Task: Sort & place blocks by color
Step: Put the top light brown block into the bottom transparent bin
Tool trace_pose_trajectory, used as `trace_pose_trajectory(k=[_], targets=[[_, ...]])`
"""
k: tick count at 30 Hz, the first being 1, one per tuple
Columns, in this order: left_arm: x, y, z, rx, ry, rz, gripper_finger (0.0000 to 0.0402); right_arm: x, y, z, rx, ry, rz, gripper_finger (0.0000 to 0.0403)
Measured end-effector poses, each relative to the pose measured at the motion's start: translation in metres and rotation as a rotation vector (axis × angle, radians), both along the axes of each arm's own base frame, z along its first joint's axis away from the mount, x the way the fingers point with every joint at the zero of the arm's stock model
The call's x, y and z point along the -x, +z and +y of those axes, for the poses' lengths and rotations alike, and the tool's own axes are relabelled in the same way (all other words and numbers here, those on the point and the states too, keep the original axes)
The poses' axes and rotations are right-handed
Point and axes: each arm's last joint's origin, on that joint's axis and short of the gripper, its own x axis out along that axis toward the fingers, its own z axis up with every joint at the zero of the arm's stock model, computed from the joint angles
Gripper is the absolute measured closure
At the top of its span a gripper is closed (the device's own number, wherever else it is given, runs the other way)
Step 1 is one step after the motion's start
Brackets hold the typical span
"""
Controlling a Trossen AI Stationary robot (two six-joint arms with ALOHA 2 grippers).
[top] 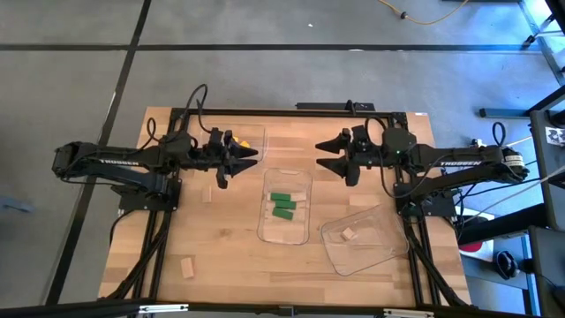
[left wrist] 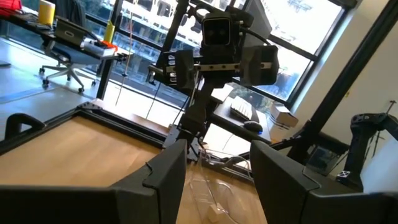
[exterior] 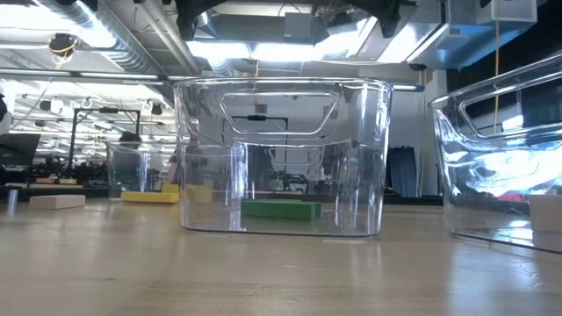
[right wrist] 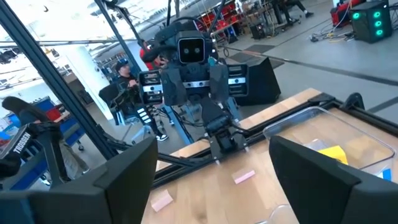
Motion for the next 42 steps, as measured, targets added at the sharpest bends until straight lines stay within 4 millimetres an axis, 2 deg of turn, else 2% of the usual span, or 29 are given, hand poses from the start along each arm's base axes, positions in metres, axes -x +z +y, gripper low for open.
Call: trace_pose_trajectory(k=[2, 4, 6, 9, 13, 15, 17, 20, 22, 25, 29, 34, 42], targets=[[0.0, 0.0, 0.0, 0.026, 0.004, 0.003, 0.0233, 0.0, 0.0, 0.0, -0.001, 0.0, 0.001, 0.0092], [-0.001, 0.002, 0.001, 0.13, 0.016, 0.071, 0.0233, 0.0, 0.0, 0.0, -0.002, 0.0, 0.001, 0.0092], [0.001, 0.007, 0.0, 0.232, 0.029, 0.243, 0.0233, 0.0, 0.0, 0.0, -0.002, 0.0, 0.003, 0.0092], [0.011, 0.007, -0.01, 0.341, 0.053, 0.61, 0.0233, 0.0, -0.001, 0.0, -0.003, -0.002, 0.013, 0.0092], [0.022, -0.016, -0.031, 0.505, 0.167, 0.962, 0.0233, 0.0, -0.005, 0.0, -0.006, -0.003, 0.05, 0.0092], [0.021, -0.028, -0.045, 0.581, 0.212, 0.999, 0.0233, 0.0, -0.007, 0.0, -0.008, -0.007, 0.072, 0.0092], [0.026, -0.049, -0.057, 0.63, 0.272, 1.069, 0.0233, 0.0, -0.008, 0.0, -0.008, -0.011, 0.079, 0.0092], [0.028, -0.081, -0.069, 0.723, 0.375, 1.106, 0.0233, 0.0, -0.008, 0.0, -0.008, -0.011, 0.081, 0.0092], [0.037, -0.103, -0.071, 0.777, 0.458, 1.159, 0.0233, 0.0, -0.008, 0.0, -0.008, -0.011, 0.084, 0.0092], [0.052, -0.134, -0.065, 0.857, 0.604, 1.217, 0.0233, 0.0, -0.01, 0.0, -0.009, -0.017, 0.101, 0.0092], [0.07, -0.16, -0.056, 0.949, 0.748, 1.23, 0.0233, 0.0, -0.011, -0.001, -0.028, -0.019, 0.108, 0.0092], [0.072, -0.17, -0.049, 0.971, 0.806, 1.126, 0.0233, 0.0, -0.011, 0.0, -0.034, -0.02, 0.109, 0.0092], [0.069, -0.17, -0.043, 0.962, 0.844, 1.066, 0.0233, 0.0, -0.011, -0.001, -0.033, -0.022, 0.11, 0.0092]])
